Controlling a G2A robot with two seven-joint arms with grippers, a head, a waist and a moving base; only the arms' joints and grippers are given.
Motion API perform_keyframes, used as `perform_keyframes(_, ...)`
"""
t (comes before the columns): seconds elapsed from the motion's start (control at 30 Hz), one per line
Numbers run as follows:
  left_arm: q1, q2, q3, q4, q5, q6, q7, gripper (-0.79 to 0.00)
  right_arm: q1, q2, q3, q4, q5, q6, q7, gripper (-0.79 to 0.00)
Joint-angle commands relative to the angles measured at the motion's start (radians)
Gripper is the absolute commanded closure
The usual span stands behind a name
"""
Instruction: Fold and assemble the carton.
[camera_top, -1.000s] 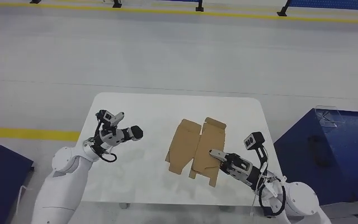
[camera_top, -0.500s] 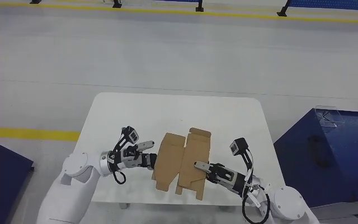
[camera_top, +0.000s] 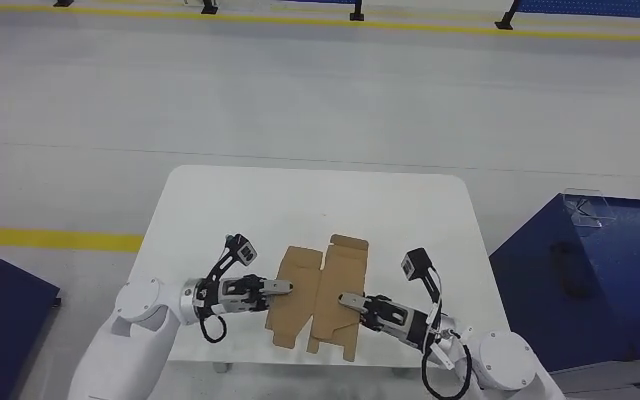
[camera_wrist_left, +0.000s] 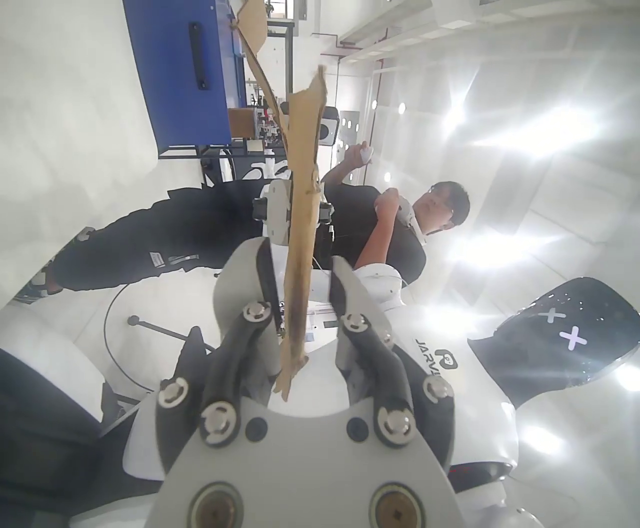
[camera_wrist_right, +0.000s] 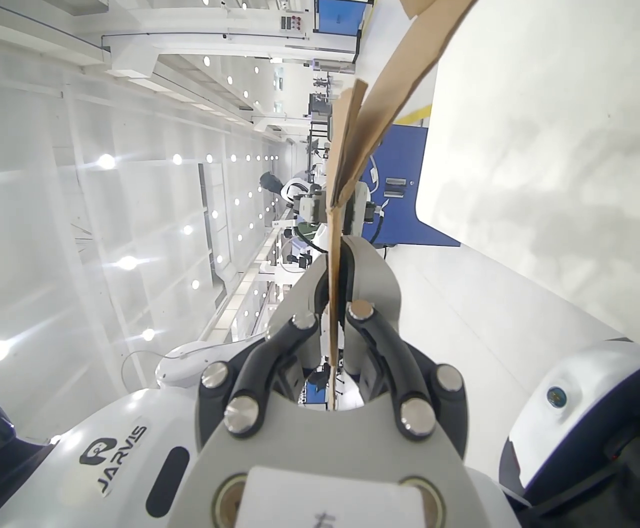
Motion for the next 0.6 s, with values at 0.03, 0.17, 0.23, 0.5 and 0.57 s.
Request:
perform_keyframes(0.03, -0.005, 0.001, 0.003, 0.007, -0.014, 0.003, 0.001, 0.0, 0.003, 0.001, -0.007, 0.003, -0.013, 0.006, 0.004, 0.0)
perform_keyframes(0.17, -0.007, 0.002, 0.004, 0.009, -0.029, -0.006, -0.001, 0.0, 0.005, 0.004, -0.008, 0.005, -0.027, 0.026, 0.008, -0.785)
perform_keyframes(0.23, -0.008, 0.003, 0.0, 0.007, -0.041, -0.018, -0.003, 0.0, 0.007, 0.003, 0.006, 0.02, -0.004, 0.042, -0.012, -0.785)
perform_keyframes(0.5, 0.005, 0.008, -0.027, -0.008, -0.064, -0.165, -0.033, 0.0, 0.084, -0.003, 0.097, 0.172, 0.408, 0.222, 0.02, -0.785)
perform_keyframes(0.57, 0.006, 0.008, -0.029, -0.01, -0.063, -0.197, -0.045, 0.0, 0.101, -0.003, 0.093, 0.186, 0.431, 0.249, 0.032, -0.785)
